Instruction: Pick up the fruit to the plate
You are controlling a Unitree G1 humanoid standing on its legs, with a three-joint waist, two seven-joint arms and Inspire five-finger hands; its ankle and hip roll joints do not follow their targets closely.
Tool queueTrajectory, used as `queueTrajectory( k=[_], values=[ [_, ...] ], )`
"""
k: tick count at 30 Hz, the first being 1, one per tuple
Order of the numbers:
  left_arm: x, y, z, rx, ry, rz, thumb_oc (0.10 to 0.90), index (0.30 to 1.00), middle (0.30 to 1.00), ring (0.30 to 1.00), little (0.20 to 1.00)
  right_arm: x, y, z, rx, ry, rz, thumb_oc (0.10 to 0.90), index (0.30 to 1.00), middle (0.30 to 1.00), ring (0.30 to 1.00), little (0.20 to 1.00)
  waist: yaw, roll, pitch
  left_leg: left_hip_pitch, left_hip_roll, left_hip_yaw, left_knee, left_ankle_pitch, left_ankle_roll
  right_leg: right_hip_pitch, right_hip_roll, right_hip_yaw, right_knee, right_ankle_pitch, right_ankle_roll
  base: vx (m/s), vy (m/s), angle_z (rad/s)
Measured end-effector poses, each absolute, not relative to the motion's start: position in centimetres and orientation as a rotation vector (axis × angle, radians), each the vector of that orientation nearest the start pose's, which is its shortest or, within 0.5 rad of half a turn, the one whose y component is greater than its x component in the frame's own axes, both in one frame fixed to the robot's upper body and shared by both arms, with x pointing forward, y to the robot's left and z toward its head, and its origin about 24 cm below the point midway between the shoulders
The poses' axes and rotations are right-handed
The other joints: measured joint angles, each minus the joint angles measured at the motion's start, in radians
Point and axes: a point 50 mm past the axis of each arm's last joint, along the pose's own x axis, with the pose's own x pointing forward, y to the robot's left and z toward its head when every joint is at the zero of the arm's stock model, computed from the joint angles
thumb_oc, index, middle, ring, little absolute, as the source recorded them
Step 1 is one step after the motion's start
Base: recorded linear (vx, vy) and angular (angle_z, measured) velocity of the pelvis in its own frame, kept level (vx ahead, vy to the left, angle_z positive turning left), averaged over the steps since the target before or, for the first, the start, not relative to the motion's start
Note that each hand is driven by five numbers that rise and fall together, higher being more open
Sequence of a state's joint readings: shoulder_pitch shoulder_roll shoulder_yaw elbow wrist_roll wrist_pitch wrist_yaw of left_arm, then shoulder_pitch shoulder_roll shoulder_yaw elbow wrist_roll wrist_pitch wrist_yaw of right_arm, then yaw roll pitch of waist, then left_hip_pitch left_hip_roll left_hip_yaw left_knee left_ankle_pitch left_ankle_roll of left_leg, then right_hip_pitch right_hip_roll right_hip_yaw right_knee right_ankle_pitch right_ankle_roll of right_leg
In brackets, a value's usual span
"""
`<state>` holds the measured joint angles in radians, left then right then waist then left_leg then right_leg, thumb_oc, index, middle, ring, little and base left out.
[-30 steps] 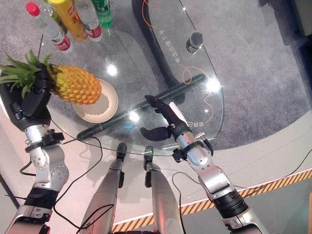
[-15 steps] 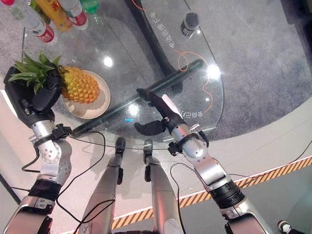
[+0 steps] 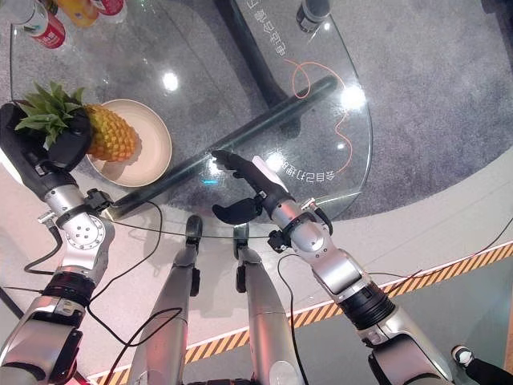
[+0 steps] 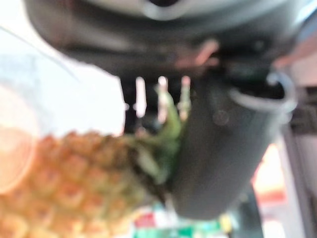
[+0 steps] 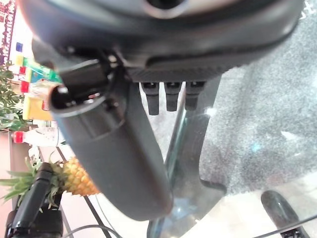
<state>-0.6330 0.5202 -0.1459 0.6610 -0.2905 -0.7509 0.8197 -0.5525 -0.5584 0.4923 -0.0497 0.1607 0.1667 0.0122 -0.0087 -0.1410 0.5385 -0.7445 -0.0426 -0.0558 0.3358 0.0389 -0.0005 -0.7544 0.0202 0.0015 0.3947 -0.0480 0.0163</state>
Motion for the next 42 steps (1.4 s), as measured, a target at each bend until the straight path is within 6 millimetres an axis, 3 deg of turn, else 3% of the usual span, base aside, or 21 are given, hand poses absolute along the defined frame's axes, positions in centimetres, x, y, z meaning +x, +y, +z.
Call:
queueTrajectory(
  k=[15,25,26,27,28,29,30,42],
  values=[
    [33.4,26.6,20.5,-0.025,-0.883,0.783,0.100,0.300,0.300,0.300,0.200,31.7,-9.8,16.4,-0.533,-0.301,0.481,0.800,0.900,0.900,0.900,0.900,-0.036,-0.004,-0.002,-0.096,0.005,-0.017,0.034,-0.005,-0.002,-0.064,0.009,-0.024,-0.021,0.021,0.010,-0.01,-0.002,0.02],
    [33.4,26.6,21.1,-0.036,-0.919,0.777,0.100,0.300,0.300,0.300,0.200,31.5,-9.5,16.3,-0.523,-0.317,0.497,0.800,0.900,0.900,0.900,0.900,-0.046,-0.007,-0.004,-0.111,0.007,-0.035,0.034,-0.005,-0.003,-0.062,0.015,-0.026,-0.049,0.035,0.009,0.00,-0.014,0.01],
    [33.4,26.6,21.1,-0.036,-0.919,0.775,0.311,0.481,0.481,0.481,0.411,31.5,-9.5,16.3,-0.518,-0.315,0.499,0.800,0.900,0.900,0.900,0.900,-0.046,-0.008,-0.005,-0.111,0.006,-0.035,0.034,-0.005,-0.002,-0.062,0.015,-0.026,-0.049,0.035,0.009,0.00,0.000,0.00],
    [33.4,26.6,21.1,-0.035,-0.919,0.775,0.339,0.505,0.505,0.505,0.439,31.5,-9.5,16.3,-0.513,-0.313,0.500,0.800,0.900,0.900,0.900,0.900,-0.046,-0.008,-0.005,-0.111,0.006,-0.035,0.034,-0.005,-0.002,-0.062,0.015,-0.026,-0.049,0.035,0.009,-0.02,-0.039,0.00],
    [33.4,26.6,21.1,-0.035,-0.919,0.774,0.482,0.627,0.627,0.627,0.582,31.5,-9.5,16.3,-0.509,-0.312,0.501,0.800,0.900,0.900,0.900,0.900,-0.046,-0.009,-0.006,-0.110,0.006,-0.035,0.034,-0.005,-0.002,-0.062,0.015,-0.026,-0.050,0.035,0.009,0.00,0.000,0.00],
    [33.4,26.6,21.1,-0.035,-0.919,0.773,0.561,0.695,0.695,0.695,0.661,31.5,-9.5,16.3,-0.508,-0.312,0.501,0.800,0.900,0.900,0.900,0.900,-0.046,-0.010,-0.006,-0.110,0.006,-0.035,0.034,-0.004,-0.002,-0.061,0.015,-0.026,-0.050,0.035,0.009,-0.02,-0.035,0.01],
    [33.4,26.6,21.1,-0.035,-0.918,0.773,0.800,0.900,0.900,0.900,0.900,31.5,-9.5,16.3,-0.508,-0.312,0.501,0.800,0.900,0.900,0.900,0.900,-0.046,-0.010,-0.006,-0.110,0.006,-0.036,0.034,-0.004,-0.002,-0.061,0.015,-0.027,-0.050,0.035,0.008,0.00,0.000,0.00],
    [33.7,26.4,20.4,-0.011,-0.884,0.762,0.800,0.900,0.900,0.900,0.900,31.5,-9.4,16.3,-0.500,-0.308,0.503,0.800,0.900,0.900,0.900,0.900,-0.047,-0.010,-0.006,-0.078,0.009,-0.037,0.031,-0.002,-0.005,-0.030,0.015,-0.027,-0.051,0.035,0.008,-0.01,-0.008,0.00]
  ],
)
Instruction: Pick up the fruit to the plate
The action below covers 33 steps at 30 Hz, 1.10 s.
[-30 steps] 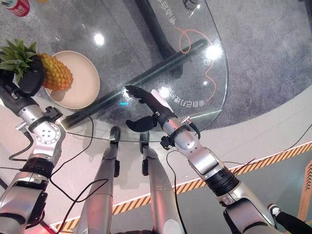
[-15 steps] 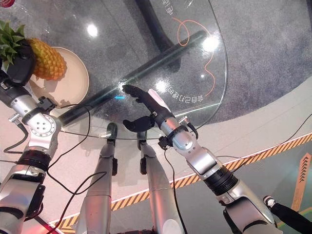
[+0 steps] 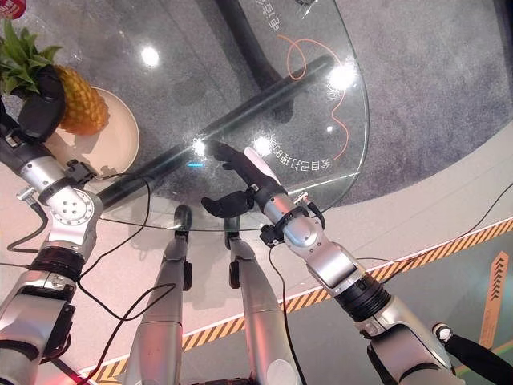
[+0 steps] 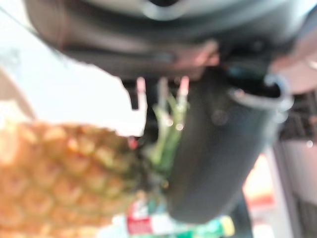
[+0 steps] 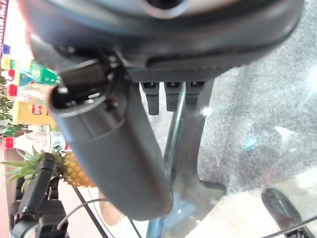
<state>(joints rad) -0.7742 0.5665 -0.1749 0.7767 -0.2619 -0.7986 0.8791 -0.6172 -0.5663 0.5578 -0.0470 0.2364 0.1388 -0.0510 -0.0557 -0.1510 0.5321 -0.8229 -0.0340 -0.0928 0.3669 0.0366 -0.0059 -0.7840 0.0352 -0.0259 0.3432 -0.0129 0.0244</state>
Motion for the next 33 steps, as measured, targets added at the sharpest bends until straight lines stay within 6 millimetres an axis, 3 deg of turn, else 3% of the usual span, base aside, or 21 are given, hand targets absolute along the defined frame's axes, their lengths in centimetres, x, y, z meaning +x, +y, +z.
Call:
queueTrajectory(
  k=[6,17,27,33],
  values=[
    [33.6,26.5,19.8,0.000,-0.861,0.765,0.800,0.900,0.900,0.900,0.900,31.4,-9.5,16.2,-0.498,-0.305,0.503,0.800,0.900,0.900,0.900,0.900,0.000,-0.001,0.000,0.013,0.002,-0.002,-0.001,0.002,-0.002,0.014,-0.001,-0.015,-0.001,0.001,-0.002,-0.03,-0.057,0.02],
    [33.1,27.5,16.7,-0.002,-0.727,0.751,0.800,0.900,0.900,0.900,0.900,31.4,-9.4,16.1,-0.494,-0.301,0.508,0.800,0.900,0.900,0.900,0.900,0.028,-0.002,-0.001,0.114,0.008,-0.008,-0.075,0.026,-0.017,0.094,0.001,-0.020,-0.033,0.005,-0.007,-0.03,-0.051,0.02],
    [31.8,29.3,13.0,-0.084,-0.569,0.727,0.800,0.900,0.900,0.900,0.900,31.4,-9.5,15.9,-0.490,-0.295,0.504,0.800,0.900,0.900,0.900,0.900,0.067,-0.002,-0.001,0.198,0.019,-0.017,-0.117,0.035,-0.029,0.165,0.007,-0.023,-0.049,0.003,-0.005,-0.01,-0.059,0.01],
    [30.9,29.2,10.5,-0.133,-0.480,0.640,0.800,0.900,0.900,0.900,0.900,31.1,-10.1,14.9,-0.470,-0.258,0.492,0.800,0.900,0.900,0.900,0.900,0.092,-0.002,-0.001,0.235,0.020,-0.022,-0.140,0.042,-0.031,0.193,0.007,-0.023,-0.054,0.000,-0.005,0.00,-0.034,0.02]
  ],
)
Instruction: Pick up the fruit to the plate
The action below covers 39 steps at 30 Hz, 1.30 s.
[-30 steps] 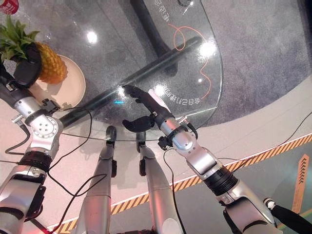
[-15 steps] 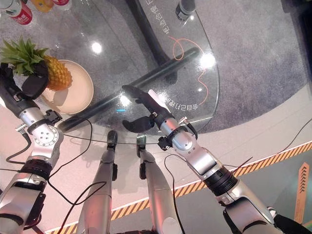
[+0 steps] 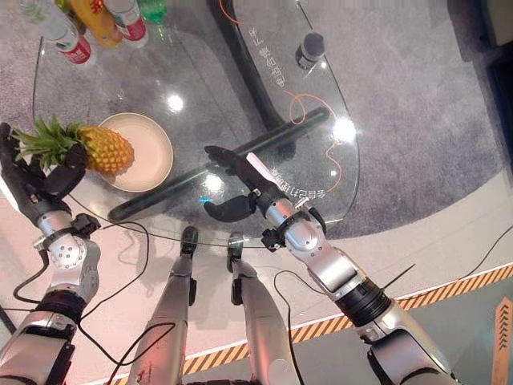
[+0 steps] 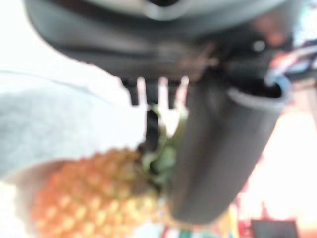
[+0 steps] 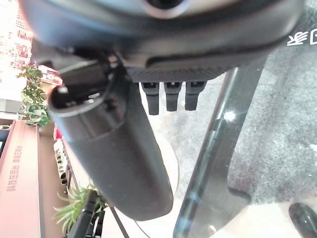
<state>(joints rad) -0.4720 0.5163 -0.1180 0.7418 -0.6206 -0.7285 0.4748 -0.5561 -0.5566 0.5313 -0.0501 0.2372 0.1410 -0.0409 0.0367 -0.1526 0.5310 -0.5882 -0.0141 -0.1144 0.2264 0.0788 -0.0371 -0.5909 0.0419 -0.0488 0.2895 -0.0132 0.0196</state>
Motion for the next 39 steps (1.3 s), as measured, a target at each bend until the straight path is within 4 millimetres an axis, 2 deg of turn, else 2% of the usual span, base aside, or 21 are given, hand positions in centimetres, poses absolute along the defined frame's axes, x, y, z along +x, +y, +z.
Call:
queueTrajectory(
  k=[3,5,10,15,19,26,29,34,39],
  values=[
    [30.4,29.0,9.5,-0.131,-0.448,0.600,0.800,0.900,0.900,0.900,0.900,31.0,-10.4,14.6,-0.462,-0.245,0.482,0.800,0.900,0.900,0.900,0.900,0.012,0.000,0.000,0.005,0.001,0.000,-0.002,0.000,0.000,0.004,0.001,-0.001,0.000,-0.001,0.000,0.00,0.000,0.00],
    [29.7,28.4,7.8,-0.126,-0.386,0.544,0.800,0.900,0.900,0.900,0.900,30.9,-10.7,14.1,-0.452,-0.227,0.477,0.800,0.900,0.900,0.900,0.900,0.019,0.001,0.000,0.020,-0.001,-0.001,-0.007,0.000,0.000,0.016,-0.002,0.000,0.003,-0.008,-0.006,0.01,0.003,0.04],
    [28.8,27.3,5.6,-0.104,-0.302,0.463,0.800,0.900,0.900,0.900,0.900,30.9,-11.4,14.1,-0.442,-0.220,0.465,0.800,0.900,0.900,0.900,0.900,0.022,0.003,0.002,0.027,-0.004,0.001,-0.017,0.004,0.000,0.014,-0.005,0.001,0.009,-0.011,-0.011,0.00,0.014,0.00],
    [29.0,26.6,6.0,-0.117,-0.321,0.420,0.800,0.900,0.900,0.900,0.900,31.0,-11.9,14.2,-0.440,-0.220,0.451,0.800,0.900,0.900,0.900,0.900,0.043,0.008,0.005,0.030,-0.008,0.016,-0.018,0.005,-0.002,-0.004,-0.009,0.004,0.042,-0.031,-0.026,0.00,0.026,-0.02],
    [29.2,26.0,7.0,-0.128,-0.362,0.371,0.800,0.900,0.900,0.900,0.900,30.8,-12.1,13.8,-0.450,-0.208,0.450,0.800,0.900,0.900,0.900,0.900,0.043,0.012,0.007,0.030,-0.012,0.023,-0.019,0.005,-0.003,-0.022,-0.013,0.010,0.072,-0.048,-0.032,0.00,0.045,-0.02],
    [29.3,25.5,7.2,-0.130,-0.368,0.333,0.800,0.900,0.900,0.900,0.900,30.7,-13.0,13.2,-0.457,-0.185,0.436,0.800,0.900,0.900,0.900,0.900,0.043,0.023,0.011,0.030,-0.016,0.040,-0.018,0.005,-0.004,-0.042,-0.016,0.027,0.108,-0.061,-0.037,0.01,0.029,-0.04],
    [29.3,25.0,6.8,-0.152,-0.351,0.333,0.800,0.900,0.900,0.900,0.900,30.5,-13.4,13.0,-0.452,-0.175,0.429,0.800,0.900,0.900,0.900,0.900,0.044,0.048,0.010,0.033,-0.015,0.041,-0.018,0.005,-0.004,-0.038,-0.014,0.027,0.111,-0.061,-0.037,0.00,-0.018,-0.02],
    [28.7,24.8,4.5,-0.195,-0.231,0.366,0.800,0.900,0.900,0.900,0.900,30.3,-13.5,12.5,-0.448,-0.161,0.438,0.800,0.900,0.900,0.900,0.900,0.044,0.054,0.011,0.067,-0.013,0.041,-0.018,0.001,-0.010,-0.003,-0.008,0.026,0.108,-0.062,-0.038,0.00,0.000,0.00],
    [26.4,25.5,-0.2,-0.186,-0.003,0.427,0.800,0.900,0.900,0.900,0.900,29.6,-14.2,11.0,-0.407,-0.096,0.450,0.800,0.900,0.900,0.900,0.900,0.044,0.055,0.011,0.157,-0.008,0.040,-0.041,-0.001,-0.013,0.079,-0.006,0.027,0.093,-0.077,-0.040,0.00,0.000,0.00]
  ],
)
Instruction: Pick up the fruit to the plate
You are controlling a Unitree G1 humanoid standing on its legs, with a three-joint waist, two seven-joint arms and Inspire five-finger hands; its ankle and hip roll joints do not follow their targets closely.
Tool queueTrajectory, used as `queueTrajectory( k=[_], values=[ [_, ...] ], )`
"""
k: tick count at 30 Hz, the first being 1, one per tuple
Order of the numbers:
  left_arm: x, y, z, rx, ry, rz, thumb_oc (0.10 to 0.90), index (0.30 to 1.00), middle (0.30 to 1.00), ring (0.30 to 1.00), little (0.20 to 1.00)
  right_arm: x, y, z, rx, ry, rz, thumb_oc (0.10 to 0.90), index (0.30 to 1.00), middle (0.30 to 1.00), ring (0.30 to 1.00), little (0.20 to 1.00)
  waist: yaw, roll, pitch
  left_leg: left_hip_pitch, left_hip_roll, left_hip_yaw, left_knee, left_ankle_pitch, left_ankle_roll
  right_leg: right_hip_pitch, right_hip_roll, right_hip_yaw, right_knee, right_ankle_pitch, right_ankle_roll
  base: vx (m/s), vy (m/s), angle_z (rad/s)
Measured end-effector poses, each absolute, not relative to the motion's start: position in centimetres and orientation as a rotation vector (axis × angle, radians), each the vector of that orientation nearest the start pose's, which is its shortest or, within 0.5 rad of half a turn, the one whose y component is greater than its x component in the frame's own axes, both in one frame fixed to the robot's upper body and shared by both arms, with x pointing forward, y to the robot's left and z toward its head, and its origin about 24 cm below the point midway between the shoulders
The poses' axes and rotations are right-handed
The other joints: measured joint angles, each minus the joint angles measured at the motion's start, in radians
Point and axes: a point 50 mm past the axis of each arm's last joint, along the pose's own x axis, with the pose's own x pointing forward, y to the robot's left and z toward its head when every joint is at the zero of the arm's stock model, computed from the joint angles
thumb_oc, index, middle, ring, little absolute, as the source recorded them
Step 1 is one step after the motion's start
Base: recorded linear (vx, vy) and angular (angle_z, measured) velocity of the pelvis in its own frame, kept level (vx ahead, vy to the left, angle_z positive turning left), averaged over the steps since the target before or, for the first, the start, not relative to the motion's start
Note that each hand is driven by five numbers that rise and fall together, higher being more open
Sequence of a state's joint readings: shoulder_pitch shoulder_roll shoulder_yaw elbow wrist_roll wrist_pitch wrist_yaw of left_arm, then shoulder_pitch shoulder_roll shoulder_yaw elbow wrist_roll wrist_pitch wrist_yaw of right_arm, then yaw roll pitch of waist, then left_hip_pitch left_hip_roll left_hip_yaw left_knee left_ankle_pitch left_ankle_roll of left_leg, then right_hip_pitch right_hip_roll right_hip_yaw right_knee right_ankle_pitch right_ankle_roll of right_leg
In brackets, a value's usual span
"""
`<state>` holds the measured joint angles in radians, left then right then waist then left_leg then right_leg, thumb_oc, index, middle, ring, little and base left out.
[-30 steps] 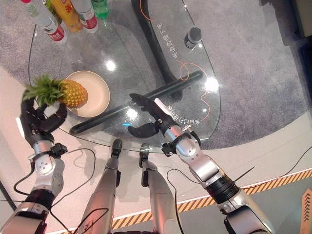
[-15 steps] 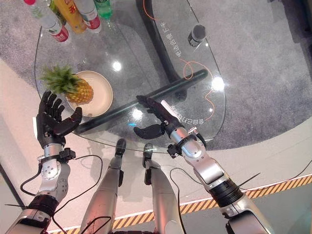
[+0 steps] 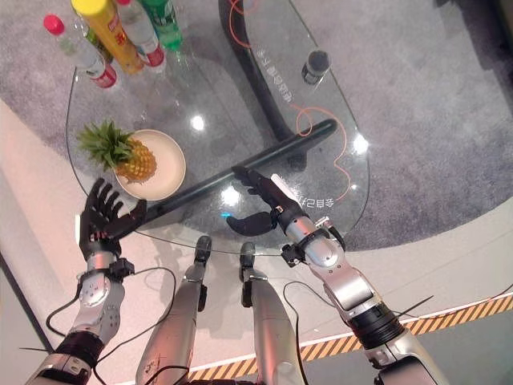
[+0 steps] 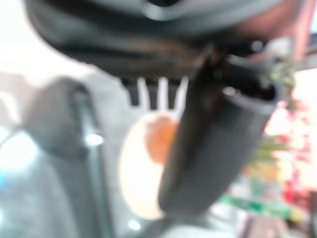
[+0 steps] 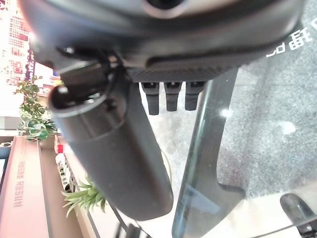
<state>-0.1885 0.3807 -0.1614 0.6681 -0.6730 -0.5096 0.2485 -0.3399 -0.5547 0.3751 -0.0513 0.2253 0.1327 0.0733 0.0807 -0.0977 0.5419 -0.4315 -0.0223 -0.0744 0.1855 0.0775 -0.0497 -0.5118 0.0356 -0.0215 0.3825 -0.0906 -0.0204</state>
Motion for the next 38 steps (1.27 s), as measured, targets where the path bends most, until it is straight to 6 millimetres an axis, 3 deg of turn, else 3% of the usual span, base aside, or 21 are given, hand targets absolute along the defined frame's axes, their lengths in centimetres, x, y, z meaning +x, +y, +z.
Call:
queueTrajectory(
  k=[5,9,15,23,28,32,38],
  values=[
    [22.9,25.7,-4.5,-0.189,0.201,0.453,0.800,0.900,0.900,0.900,0.900,27.7,-15.7,6.7,-0.328,0.072,0.415,0.800,0.900,0.900,0.900,0.900,0.001,0.011,0.000,0.119,0.006,-0.001,-0.048,-0.002,-0.001,0.115,0.000,0.002,-0.036,-0.007,-0.009,0.04,0.021,0.02],
    [20.2,25.2,-7.6,-0.211,0.373,0.467,0.800,0.900,0.900,0.900,0.900,25.8,-17.5,1.6,-0.241,0.269,0.346,0.800,0.900,0.900,0.900,0.900,-0.001,0.047,-0.006,0.235,0.014,-0.001,-0.101,-0.003,0.004,0.228,0.000,0.001,-0.092,-0.010,-0.015,0.09,0.027,0.02],
    [17.2,24.4,-10.9,-0.285,0.572,0.511,0.800,0.900,0.900,0.900,0.900,23.1,-19.3,-3.9,-0.127,0.491,0.208,0.800,0.900,0.900,0.900,0.900,-0.007,0.093,-0.042,0.313,0.017,-0.005,-0.147,-0.002,0.018,0.319,0.001,0.001,-0.150,-0.007,-0.005,0.08,0.032,0.00],
    [11.6,23.4,-14.4,-0.257,0.839,0.484,0.800,0.900,0.900,0.900,0.900,18.1,-19.4,-11.1,-0.012,0.776,0.019,0.800,0.900,0.900,0.900,0.900,-0.028,0.091,-0.243,0.427,0.022,0.000,-0.224,-0.014,0.034,0.439,0.001,-0.001,-0.246,-0.015,0.012,0.07,0.064,0.02],
    [10.3,23.4,-15.2,-0.256,0.921,0.487,0.800,0.900,0.900,0.900,0.900,14.4,-20.1,-13.9,-0.001,0.913,-0.111,0.800,0.900,0.900,0.900,0.900,-0.031,0.084,-0.328,0.476,0.021,0.010,-0.245,-0.020,0.043,0.491,-0.002,0.000,-0.278,-0.016,0.016,0.02,0.039,-0.03],
    [9.4,23.2,-15.7,-0.272,0.984,0.460,0.800,0.900,0.900,0.900,0.900,11.3,-20.9,-15.6,0.015,1.042,-0.202,0.800,0.900,0.900,0.900,0.900,-0.030,0.093,-0.382,0.488,0.020,0.014,-0.256,-0.019,0.043,0.499,-0.003,0.003,-0.283,-0.016,0.016,0.00,0.012,-0.01],
    [8.4,22.3,-16.3,-0.306,1.072,0.441,0.800,0.900,0.900,0.900,0.900,9.2,-22.4,-16.2,0.044,1.131,-0.289,0.800,0.900,0.900,0.900,0.900,-0.031,0.114,-0.409,0.513,0.026,0.038,-0.258,-0.023,0.039,0.523,-0.002,0.006,-0.283,-0.020,0.010,0.00,0.000,0.00]
  ],
)
